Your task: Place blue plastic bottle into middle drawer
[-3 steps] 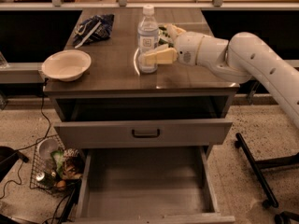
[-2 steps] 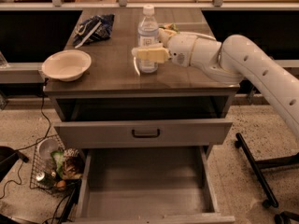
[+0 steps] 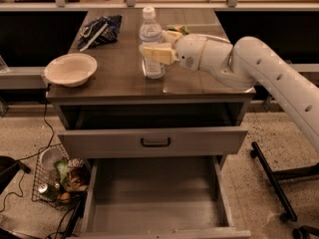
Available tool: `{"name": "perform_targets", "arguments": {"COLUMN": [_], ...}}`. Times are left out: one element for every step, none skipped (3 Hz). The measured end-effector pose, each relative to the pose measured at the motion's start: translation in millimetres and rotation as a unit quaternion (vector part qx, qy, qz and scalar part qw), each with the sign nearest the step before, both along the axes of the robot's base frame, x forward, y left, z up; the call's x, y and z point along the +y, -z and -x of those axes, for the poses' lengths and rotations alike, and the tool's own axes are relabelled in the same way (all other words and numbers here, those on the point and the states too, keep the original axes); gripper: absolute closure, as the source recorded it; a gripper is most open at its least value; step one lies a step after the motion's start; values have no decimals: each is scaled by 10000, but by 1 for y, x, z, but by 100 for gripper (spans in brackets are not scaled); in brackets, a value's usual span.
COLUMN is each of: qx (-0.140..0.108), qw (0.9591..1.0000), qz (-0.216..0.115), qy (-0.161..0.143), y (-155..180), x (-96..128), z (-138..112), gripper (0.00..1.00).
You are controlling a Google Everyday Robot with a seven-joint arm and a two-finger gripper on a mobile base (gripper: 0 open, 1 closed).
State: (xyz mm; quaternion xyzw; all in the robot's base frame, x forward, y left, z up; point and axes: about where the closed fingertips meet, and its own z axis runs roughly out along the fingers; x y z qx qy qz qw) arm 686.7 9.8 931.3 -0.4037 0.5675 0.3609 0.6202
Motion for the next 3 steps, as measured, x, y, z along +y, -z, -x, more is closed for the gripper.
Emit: {"name": "perform_targets", "arguments": {"qx": [-2,-3,-35], "qw": [10000,10000,9997], "qz": [-2,-2,216], "qy": [-19,-26,-49], "y": [0,-1,-14], "x": [2,3,8], "z": [1,1,2], "gripper": [100,100,100]}}
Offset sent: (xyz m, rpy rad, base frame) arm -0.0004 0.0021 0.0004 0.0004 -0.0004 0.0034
